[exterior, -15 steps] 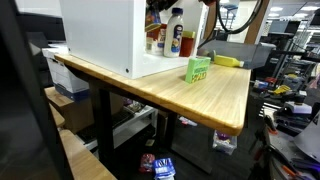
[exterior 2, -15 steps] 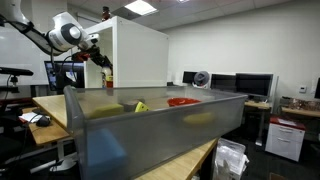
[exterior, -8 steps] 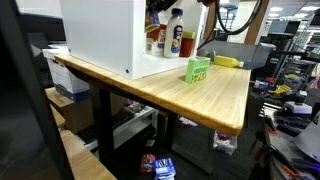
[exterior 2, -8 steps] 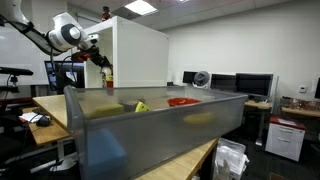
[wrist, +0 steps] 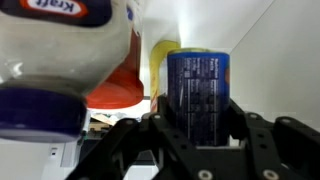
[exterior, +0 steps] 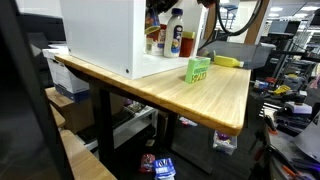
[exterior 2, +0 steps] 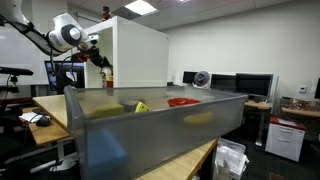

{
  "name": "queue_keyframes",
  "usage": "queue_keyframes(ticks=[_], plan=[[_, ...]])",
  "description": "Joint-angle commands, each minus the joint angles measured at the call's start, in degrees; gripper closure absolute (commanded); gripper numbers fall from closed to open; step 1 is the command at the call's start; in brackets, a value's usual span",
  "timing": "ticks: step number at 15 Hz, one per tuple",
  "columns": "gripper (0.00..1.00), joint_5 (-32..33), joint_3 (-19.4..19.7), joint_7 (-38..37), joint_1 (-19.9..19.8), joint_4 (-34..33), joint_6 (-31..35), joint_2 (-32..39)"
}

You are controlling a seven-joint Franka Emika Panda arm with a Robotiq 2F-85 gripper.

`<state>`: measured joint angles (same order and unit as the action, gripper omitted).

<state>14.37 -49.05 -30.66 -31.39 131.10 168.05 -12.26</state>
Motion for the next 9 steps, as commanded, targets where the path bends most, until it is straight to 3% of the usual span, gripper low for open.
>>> queue_keyframes(ticks=[1,9], plan=[[0.70,-0.4,0.2,0.3,0.4,0.4,-0.1,-0.1],[0.70,-2.7,1.3,2.2,5.3,2.8,0.6,0.4]])
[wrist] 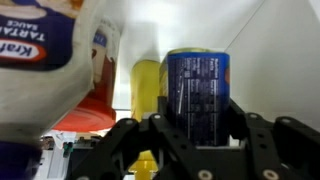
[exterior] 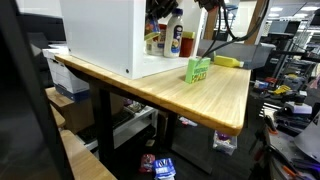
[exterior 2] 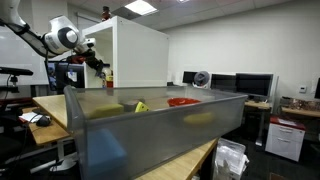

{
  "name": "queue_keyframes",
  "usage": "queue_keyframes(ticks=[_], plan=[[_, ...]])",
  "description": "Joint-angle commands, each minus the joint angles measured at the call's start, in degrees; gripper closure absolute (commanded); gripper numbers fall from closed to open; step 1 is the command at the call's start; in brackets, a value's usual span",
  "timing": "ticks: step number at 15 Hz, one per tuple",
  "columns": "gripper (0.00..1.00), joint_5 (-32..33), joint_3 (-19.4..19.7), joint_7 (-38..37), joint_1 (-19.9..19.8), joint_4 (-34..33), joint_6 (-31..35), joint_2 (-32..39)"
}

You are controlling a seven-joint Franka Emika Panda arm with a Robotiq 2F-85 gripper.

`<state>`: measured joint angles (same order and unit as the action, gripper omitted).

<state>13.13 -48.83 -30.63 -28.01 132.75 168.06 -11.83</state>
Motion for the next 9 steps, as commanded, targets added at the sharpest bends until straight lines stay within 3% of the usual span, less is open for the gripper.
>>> queue_keyframes(ticks=[1,9], plan=[[0.70,-1.0,1.2,2.0,1.9,1.7,0.9,0.0],[0.70,0.1,0.8,0.7,1.2,3.2,0.1,0.5]])
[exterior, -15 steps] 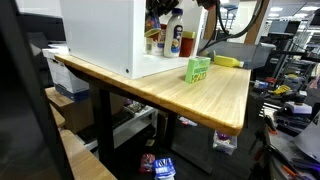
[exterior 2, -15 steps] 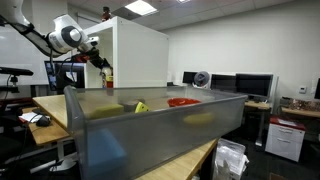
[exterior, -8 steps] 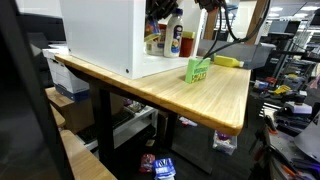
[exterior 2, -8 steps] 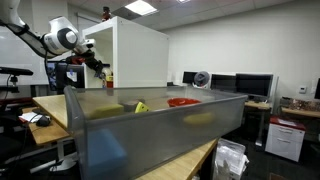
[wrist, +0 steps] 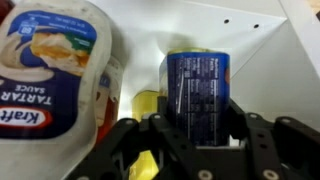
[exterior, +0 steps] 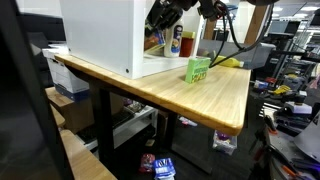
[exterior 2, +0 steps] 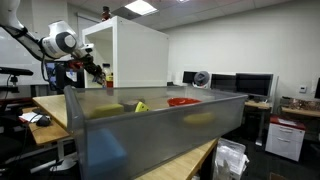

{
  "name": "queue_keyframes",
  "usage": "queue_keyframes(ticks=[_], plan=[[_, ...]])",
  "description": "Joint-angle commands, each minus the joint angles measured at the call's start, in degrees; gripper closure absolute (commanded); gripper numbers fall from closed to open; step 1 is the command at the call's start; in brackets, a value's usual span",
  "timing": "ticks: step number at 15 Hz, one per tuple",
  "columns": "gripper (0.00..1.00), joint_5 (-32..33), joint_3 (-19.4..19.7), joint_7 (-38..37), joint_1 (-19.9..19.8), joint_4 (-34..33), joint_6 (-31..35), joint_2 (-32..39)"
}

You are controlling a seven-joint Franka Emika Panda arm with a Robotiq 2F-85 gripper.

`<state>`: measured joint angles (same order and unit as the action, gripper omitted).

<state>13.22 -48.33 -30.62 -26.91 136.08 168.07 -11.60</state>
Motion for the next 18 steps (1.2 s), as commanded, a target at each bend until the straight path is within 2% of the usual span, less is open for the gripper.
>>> queue_keyframes(ticks=[1,4,5,7,9,11,16,18], plan=[[0.70,0.0,0.2,0.8,0.3,-0.2,-0.1,0.5],[0.70,-0.1,0.2,1.3,0.7,-0.3,0.0,1.5],[0.20,0.1,0.1,1.4,0.7,-0.4,-0.2,1.5],[0.16,0.0,0.1,1.3,0.6,-0.5,-0.6,1.8],[0.05,0.0,0.1,1.5,0.7,-0.4,-0.5,2.1],[0.00,0.0,0.1,1.8,0.7,-0.4,-0.6,2.4],[0.00,-1.7,1.8,5.2,2.6,-1.0,-0.9,2.2],[0.00,-3.5,3.3,7.1,4.7,-2.0,-1.8,0.7]])
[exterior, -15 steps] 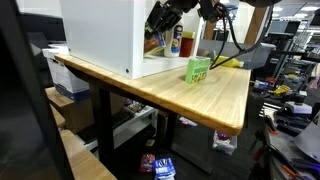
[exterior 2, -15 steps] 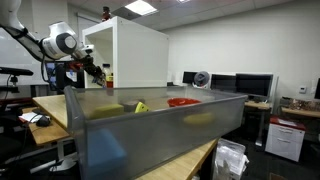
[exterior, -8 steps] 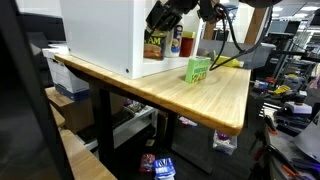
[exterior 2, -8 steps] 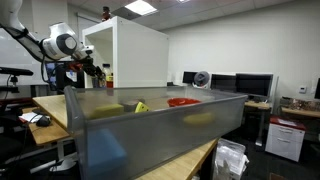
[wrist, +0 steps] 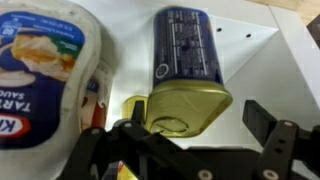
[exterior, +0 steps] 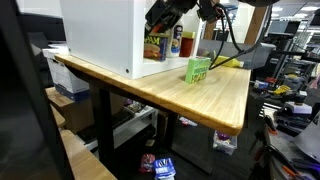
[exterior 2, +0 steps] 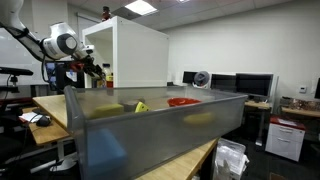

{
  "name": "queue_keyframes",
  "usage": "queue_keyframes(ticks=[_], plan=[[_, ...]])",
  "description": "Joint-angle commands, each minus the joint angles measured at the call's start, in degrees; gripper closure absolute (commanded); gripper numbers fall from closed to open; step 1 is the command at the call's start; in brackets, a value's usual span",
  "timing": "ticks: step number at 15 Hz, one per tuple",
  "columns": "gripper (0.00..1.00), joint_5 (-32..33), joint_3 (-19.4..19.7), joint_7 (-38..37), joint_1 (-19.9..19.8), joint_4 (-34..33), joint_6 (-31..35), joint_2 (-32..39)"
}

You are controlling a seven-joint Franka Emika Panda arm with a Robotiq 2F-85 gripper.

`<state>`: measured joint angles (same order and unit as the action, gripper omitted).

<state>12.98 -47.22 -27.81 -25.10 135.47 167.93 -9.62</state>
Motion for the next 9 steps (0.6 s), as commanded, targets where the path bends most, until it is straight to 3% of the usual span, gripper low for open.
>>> queue_keyframes(ticks=[1,6,7,8,9], plan=[[0.00,-4.1,3.5,6.2,3.6,-1.9,-1.5,-0.6],[0.00,-10.8,9.5,16.0,8.2,-2.8,-2.1,-1.1],[0.00,-8.7,16.3,15.5,14.5,-2.9,-2.7,-0.4],[0.00,-9.6,18.3,17.0,16.2,-3.0,-3.1,-0.5],[0.25,-10.0,20.8,17.8,18.6,-2.9,-3.7,-0.6]])
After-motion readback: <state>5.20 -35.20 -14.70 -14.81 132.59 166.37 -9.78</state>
